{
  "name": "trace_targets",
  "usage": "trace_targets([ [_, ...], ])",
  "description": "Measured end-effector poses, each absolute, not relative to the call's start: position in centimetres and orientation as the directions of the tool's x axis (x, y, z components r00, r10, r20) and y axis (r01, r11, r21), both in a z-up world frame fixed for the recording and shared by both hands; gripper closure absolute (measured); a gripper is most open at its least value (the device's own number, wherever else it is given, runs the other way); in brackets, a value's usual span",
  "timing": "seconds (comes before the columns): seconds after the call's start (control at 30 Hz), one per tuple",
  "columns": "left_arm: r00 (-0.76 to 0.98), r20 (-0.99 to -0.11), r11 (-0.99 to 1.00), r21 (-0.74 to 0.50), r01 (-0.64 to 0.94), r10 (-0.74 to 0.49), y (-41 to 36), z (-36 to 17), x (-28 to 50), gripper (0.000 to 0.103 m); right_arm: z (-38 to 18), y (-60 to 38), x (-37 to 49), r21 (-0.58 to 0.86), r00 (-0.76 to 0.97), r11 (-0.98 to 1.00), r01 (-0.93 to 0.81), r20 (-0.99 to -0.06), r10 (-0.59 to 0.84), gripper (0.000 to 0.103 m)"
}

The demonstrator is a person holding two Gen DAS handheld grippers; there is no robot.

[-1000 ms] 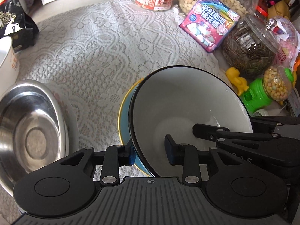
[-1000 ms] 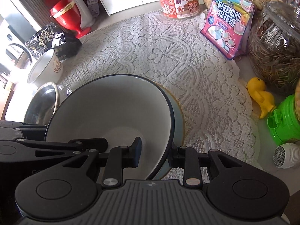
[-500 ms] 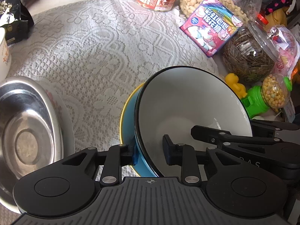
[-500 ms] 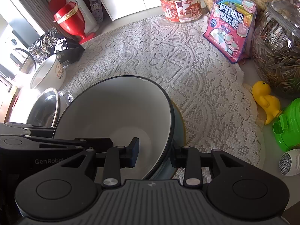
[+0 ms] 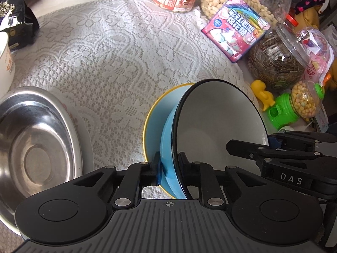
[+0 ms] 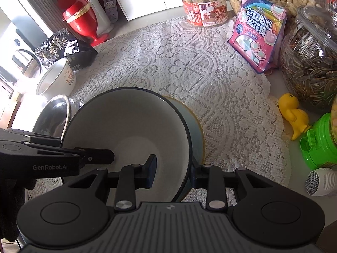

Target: Organize plates and bowls

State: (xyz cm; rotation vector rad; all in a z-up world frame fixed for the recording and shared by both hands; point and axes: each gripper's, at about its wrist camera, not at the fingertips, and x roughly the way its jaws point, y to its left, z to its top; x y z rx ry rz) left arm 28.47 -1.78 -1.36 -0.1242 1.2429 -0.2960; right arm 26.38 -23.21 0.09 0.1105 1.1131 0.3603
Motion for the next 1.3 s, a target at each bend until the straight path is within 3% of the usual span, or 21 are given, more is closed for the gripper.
trace_targets([
  [0.17, 0.277, -0.924, 0.959, -0.217, 0.183, -0.262, -2.3, -0.8, 28.6, 0.084, 0.1, -23.2, 26.4, 0.241, 0.396, 0.941, -0.237, -0.861, 0.321, 0.081],
  [0.5, 0.202, -0.946, 0.954, -0.213, 0.212, -0.256, -2.3, -0.7, 29.8, 0.084, 0.0, -23.2, 26.4, 0.24, 0.394, 0.942, -0.234, -0.862, 0.318, 0.081],
  [1.0, 0.256, -0.938, 0.957, -0.175, 0.232, -0.234, -2.1, 1.6, 29.8, 0.082, 2.2, -23.2, 25.9, 0.16, 0.47, 0.956, -0.244, -0.843, 0.261, 0.079],
  [1.17, 0.271, -0.926, 0.953, -0.204, 0.223, -0.262, -1.8, 1.7, 29.4, 0.082, 3.0, -23.3, 25.7, 0.161, 0.478, 0.961, -0.227, -0.841, 0.254, 0.079],
  [1.3, 0.311, -0.883, 0.932, -0.298, 0.207, -0.352, 0.1, 2.4, 28.2, 0.082, 3.1, -23.2, 25.9, 0.163, 0.467, 0.966, -0.202, -0.851, 0.241, 0.079],
])
